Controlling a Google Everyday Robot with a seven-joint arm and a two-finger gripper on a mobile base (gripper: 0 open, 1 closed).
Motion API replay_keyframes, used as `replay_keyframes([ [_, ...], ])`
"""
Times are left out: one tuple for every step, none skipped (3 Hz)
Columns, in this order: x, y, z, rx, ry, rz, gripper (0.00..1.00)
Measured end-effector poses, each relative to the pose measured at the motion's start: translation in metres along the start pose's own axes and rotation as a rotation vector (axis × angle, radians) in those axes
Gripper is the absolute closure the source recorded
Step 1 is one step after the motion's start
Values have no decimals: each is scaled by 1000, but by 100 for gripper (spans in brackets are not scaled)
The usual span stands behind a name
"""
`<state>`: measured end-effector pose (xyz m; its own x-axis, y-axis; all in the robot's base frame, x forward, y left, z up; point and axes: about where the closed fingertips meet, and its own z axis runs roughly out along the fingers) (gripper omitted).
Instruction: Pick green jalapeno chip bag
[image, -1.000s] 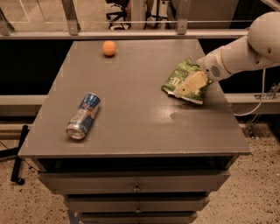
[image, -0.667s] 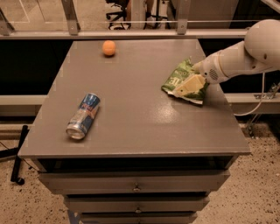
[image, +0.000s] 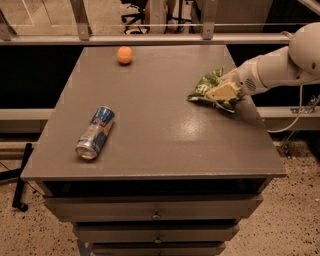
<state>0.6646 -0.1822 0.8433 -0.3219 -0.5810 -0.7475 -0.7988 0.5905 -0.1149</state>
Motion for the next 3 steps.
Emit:
replay_keyframes([
  [-25,6,-27,-3,-63,-42,89],
  [-55,22,-51,-41,-141,-85,100],
  [-79,31,-75,-97,-221,-86,100],
])
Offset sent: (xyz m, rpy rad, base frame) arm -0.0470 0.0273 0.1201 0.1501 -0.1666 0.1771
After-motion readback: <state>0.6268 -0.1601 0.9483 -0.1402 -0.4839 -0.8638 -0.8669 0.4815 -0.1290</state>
